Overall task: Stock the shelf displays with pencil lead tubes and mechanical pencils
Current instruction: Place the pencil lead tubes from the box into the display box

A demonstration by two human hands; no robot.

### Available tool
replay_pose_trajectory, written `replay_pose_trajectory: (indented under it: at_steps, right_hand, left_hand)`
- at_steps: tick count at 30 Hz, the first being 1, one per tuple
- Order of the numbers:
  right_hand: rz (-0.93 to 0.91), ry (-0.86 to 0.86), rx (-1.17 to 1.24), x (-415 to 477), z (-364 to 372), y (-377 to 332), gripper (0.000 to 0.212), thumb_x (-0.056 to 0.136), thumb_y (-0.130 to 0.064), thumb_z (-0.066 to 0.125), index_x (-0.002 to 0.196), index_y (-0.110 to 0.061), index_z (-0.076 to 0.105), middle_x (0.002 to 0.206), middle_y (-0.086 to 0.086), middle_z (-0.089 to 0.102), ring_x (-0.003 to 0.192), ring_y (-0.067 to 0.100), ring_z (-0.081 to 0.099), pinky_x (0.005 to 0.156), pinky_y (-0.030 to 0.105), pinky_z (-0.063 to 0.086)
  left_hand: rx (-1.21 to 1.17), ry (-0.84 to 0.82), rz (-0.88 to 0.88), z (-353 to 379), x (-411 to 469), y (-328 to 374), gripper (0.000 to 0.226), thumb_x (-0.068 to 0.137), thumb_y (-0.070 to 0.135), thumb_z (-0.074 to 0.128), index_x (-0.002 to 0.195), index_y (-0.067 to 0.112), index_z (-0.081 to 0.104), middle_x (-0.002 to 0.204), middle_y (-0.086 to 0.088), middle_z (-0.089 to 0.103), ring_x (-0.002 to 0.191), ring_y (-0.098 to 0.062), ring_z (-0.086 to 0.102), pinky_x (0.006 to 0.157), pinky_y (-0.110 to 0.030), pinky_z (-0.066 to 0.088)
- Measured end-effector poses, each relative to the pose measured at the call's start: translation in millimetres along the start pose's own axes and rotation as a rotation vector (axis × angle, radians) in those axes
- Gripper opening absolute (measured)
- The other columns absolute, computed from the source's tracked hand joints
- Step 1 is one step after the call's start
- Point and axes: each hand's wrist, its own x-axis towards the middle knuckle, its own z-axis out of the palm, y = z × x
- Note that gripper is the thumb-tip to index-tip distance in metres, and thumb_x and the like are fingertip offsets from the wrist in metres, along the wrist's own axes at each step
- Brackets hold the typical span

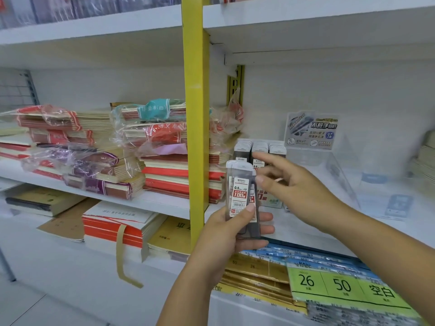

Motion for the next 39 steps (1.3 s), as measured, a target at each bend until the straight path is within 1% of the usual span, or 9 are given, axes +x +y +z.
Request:
replay_pose_trajectory:
  at_steps: [3,5,7,9,14,19,25,31,39]
  right_hand:
    - [0.023,0.010,0.081,-0.2,1.6,0.6,0.038,0.089,-0.013,0.066,0.116,-0.039,0.059,0.087,-0.006,0.071,0.079,-0.001,0.065,0.063,0.007,0.045]
    - [0.054,0.054,0.125,0.0,-1.5,2.3,0.032,0.087,-0.010,0.068,0.107,-0.034,0.064,0.086,0.003,0.072,0.081,0.010,0.069,0.069,0.016,0.051]
    - [0.077,0.118,0.159,1.5,-8.1,4.2,0.028,0.086,-0.009,0.068,0.103,-0.030,0.063,0.087,0.002,0.074,0.081,0.015,0.070,0.073,0.028,0.053]
    - [0.048,0.252,0.168,7.4,-20.3,4.5,0.025,0.087,-0.008,0.066,0.100,-0.028,0.059,0.087,-0.006,0.075,0.075,0.009,0.070,0.063,0.023,0.051]
    - [-0.175,0.525,0.019,25.3,-50.5,-0.9,0.034,0.086,-0.007,0.064,0.092,-0.038,0.053,0.085,-0.013,0.069,0.073,0.003,0.059,0.068,0.020,0.049]
    - [-0.233,0.423,-0.312,31.3,-49.0,6.1,0.027,0.088,-0.009,0.064,0.100,-0.030,0.051,0.088,-0.016,0.064,0.076,-0.007,0.057,0.066,0.004,0.040]
    - [-0.190,0.314,-0.449,36.1,-45.6,17.9,0.030,0.089,-0.012,0.063,0.102,-0.033,0.048,0.090,-0.014,0.063,0.079,0.004,0.060,0.069,0.026,0.049]
    - [-0.115,0.304,-0.608,43.6,-45.6,30.6,0.014,0.090,-0.019,0.064,0.103,-0.024,0.061,0.102,-0.004,0.056,0.089,0.013,0.054,0.082,0.032,0.048]
    - [-0.028,0.279,-0.677,33.0,-42.4,36.3,0.036,0.094,-0.024,0.058,0.130,-0.019,0.058,0.121,0.004,0.051,0.118,0.022,0.046,0.097,0.032,0.037]
  left_hand:
    - [-0.032,-0.050,-0.018,2.4,-1.1,-0.2,0.042,0.086,0.042,0.066,0.123,0.022,0.063,0.112,-0.013,0.075,0.105,-0.029,0.072,0.076,-0.033,0.061]
    - [-0.043,-0.052,-0.008,3.2,-0.4,-1.9,0.043,0.088,0.040,0.065,0.126,0.020,0.061,0.114,-0.012,0.074,0.108,-0.028,0.071,0.079,-0.034,0.061]
    - [-0.032,-0.033,0.032,2.1,1.6,-4.0,0.038,0.093,0.035,0.061,0.127,0.020,0.059,0.115,-0.010,0.074,0.109,-0.026,0.071,0.079,-0.033,0.061]
    - [-0.009,-0.006,0.070,-0.9,3.9,-5.0,0.030,0.100,0.030,0.054,0.128,0.022,0.056,0.114,-0.007,0.075,0.107,-0.025,0.072,0.077,-0.032,0.061]
    - [0.037,0.041,0.111,-4.5,4.3,-3.6,0.040,0.091,0.045,0.056,0.125,0.024,0.054,0.093,-0.007,0.075,0.067,-0.018,0.069,0.057,-0.029,0.058]
    - [0.113,0.068,0.116,-2.0,5.4,-2.4,0.043,0.087,0.059,0.048,0.120,0.033,0.057,0.080,-0.002,0.069,0.049,-0.010,0.044,0.045,-0.022,0.040]
    - [0.143,0.122,0.126,-4.0,4.2,-1.0,0.028,0.098,0.052,0.044,0.118,0.039,0.059,0.079,-0.002,0.068,0.049,-0.010,0.040,0.045,-0.021,0.036]
    - [0.161,0.173,0.096,-2.0,1.0,3.6,0.020,0.094,0.054,0.049,0.102,0.045,0.064,0.082,-0.001,0.072,0.050,-0.009,0.047,0.045,-0.020,0.039]
    - [0.141,0.208,0.110,-0.7,-3.0,6.9,0.020,0.079,0.057,0.061,0.090,0.044,0.072,0.079,0.001,0.070,0.059,-0.008,0.058,0.048,-0.020,0.044]
